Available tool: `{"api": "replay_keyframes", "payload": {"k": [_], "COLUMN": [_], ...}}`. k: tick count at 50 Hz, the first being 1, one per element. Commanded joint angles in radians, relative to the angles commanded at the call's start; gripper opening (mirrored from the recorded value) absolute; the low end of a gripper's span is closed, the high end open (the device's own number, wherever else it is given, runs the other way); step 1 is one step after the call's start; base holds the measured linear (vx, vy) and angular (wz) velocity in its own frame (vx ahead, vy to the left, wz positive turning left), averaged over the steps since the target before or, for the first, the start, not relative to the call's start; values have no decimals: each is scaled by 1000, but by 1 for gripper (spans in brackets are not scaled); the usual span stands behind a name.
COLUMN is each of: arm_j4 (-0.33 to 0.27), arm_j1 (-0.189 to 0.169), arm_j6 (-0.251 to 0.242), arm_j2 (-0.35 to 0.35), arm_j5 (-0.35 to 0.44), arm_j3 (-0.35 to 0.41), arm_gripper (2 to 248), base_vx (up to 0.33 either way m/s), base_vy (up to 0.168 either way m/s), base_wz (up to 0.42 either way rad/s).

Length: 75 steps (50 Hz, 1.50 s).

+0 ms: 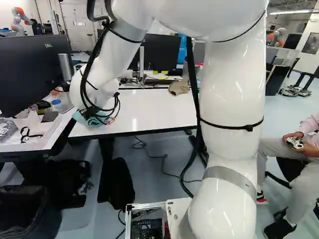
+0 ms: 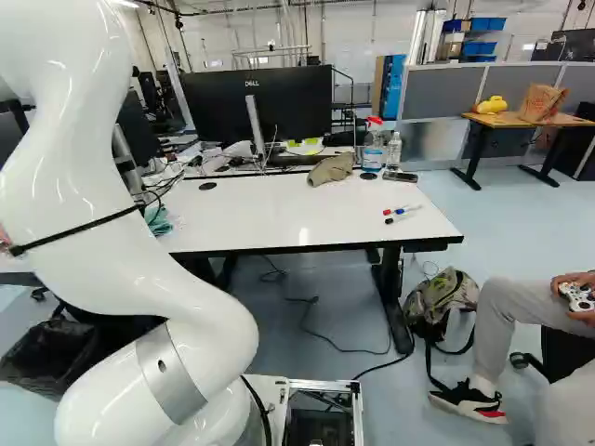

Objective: Clean the table with the green towel

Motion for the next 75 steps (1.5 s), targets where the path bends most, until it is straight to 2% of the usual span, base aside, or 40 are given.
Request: {"api": "replay_keyframes", "payload": {"k": [15, 43, 75], "arm_j4": [0, 0, 0], "arm_j1": [-4, -41, -135], "arm_j6": [0, 0, 0], "arm_j2": [69, 200, 296], "arm_j5": [0, 0, 0], "arm_j3": [82, 231, 332], "arm_gripper": [35, 35, 35], "base_vx": [0, 0, 0], "base_vy": [0, 0, 0], "base_wz": [0, 0, 0]}}
